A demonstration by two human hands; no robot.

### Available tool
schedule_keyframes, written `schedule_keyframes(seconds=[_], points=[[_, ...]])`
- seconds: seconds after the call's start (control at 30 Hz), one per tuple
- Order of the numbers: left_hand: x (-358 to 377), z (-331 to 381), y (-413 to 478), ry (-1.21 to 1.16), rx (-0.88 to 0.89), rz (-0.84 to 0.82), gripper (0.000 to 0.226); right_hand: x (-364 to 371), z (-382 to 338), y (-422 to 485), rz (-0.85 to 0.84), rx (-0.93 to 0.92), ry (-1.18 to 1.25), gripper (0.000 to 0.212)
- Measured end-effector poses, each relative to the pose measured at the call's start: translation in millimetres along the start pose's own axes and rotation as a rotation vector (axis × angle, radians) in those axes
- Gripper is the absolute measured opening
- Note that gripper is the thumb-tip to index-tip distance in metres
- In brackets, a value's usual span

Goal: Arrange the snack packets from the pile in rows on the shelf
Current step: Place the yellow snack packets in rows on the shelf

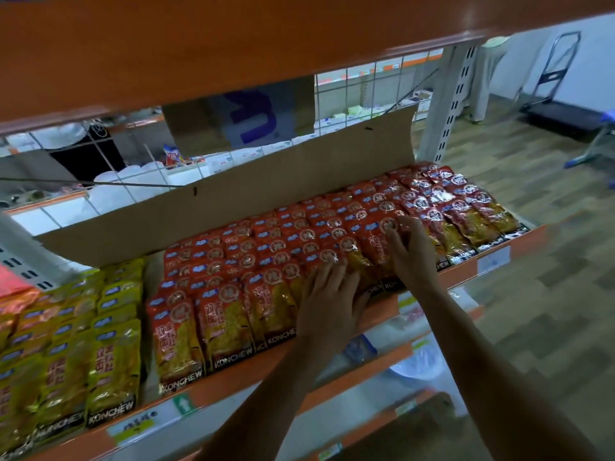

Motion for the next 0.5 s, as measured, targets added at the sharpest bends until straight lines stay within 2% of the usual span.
schedule_keyframes(seconds=[0.23,0.37,0.5], points=[[5,-3,0,0.069,-0.011,-0.079,0.055,3,2,-5,-0.090,-0.021,-0.101,0.035],[3,-3,0,0.066,-0.016,-0.100,0.054,10,-1,-10,-0.111,-0.014,-0.265,0.035],[-4,-2,-3,-0.004,-0.042,-0.026,0.051,14,-6,-18,-0.095,-0.007,-0.432,0.028]])
Point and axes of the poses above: each hand's wrist, its own y-axis towards the middle knuckle, its own x-axis out of the palm, z = x × y, the point moved 1 cm from there along y, towards the middle knuckle, and after that the axes turned 9 degrees about -x, right-handed, at the moved point
